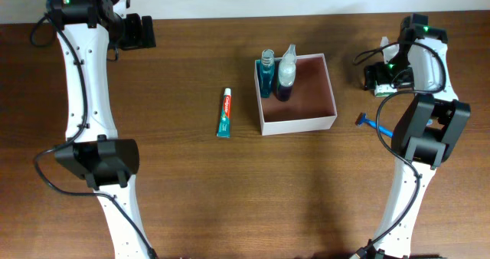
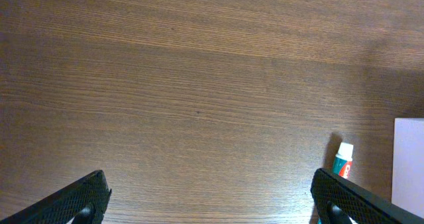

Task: Pack container
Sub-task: 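Lower the right gripper onto the soap box and close it, then carry the soap box left and lower it into the box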

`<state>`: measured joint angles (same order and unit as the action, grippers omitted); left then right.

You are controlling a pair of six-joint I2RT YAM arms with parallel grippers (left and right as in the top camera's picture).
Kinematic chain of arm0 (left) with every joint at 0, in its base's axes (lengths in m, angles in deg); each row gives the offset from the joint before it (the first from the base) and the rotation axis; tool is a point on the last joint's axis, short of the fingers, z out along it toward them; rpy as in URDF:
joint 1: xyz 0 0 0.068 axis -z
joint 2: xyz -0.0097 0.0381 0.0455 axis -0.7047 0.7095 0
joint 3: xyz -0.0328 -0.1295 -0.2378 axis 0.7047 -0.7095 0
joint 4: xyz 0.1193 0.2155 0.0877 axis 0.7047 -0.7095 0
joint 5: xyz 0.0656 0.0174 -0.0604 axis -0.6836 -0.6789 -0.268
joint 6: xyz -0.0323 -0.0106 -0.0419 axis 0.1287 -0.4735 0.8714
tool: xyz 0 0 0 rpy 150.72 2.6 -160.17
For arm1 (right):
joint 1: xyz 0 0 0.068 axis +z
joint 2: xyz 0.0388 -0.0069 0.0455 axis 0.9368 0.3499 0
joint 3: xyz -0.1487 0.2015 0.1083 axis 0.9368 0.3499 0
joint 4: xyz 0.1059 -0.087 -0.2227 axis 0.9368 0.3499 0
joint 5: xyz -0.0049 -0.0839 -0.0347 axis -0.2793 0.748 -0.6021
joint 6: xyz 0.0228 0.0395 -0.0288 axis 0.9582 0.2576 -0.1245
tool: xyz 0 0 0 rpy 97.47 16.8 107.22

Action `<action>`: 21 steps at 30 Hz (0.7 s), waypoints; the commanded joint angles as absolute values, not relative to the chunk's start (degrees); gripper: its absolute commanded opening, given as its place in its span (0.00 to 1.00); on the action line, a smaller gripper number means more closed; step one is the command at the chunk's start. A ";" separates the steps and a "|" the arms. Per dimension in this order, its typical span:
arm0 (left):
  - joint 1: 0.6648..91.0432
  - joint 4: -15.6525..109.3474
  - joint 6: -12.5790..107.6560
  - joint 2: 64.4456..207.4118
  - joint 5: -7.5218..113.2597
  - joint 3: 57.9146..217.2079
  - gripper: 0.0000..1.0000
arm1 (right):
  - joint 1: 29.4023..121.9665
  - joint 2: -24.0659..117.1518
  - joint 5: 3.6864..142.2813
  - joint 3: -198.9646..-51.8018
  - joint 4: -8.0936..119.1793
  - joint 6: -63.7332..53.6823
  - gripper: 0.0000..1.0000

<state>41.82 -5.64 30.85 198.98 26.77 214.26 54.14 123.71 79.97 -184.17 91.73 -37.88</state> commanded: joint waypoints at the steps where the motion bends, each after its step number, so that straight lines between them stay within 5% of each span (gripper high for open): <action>1: 41.76 -5.53 31.42 199.17 27.19 214.26 0.99 | 54.56 124.36 80.21 -183.18 90.87 -38.23 0.97; 7: 41.76 -5.53 31.42 199.17 27.19 214.26 0.99 | 54.56 124.36 80.21 -183.18 89.50 -38.23 0.93; 13: 41.76 -5.53 31.42 199.17 27.19 214.26 0.99 | 54.56 124.36 80.25 -183.18 88.99 -38.23 0.80; 16: 41.76 -5.53 31.42 199.17 27.19 214.26 0.99 | 54.56 124.36 80.23 -183.18 88.47 -38.20 0.67; 21: 41.76 -5.53 31.44 199.17 27.19 214.26 0.99 | 54.56 124.36 80.21 -183.18 88.45 -38.20 0.62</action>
<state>41.82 -5.64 30.85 198.98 26.79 214.26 54.25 123.71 79.66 -184.01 88.49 -38.40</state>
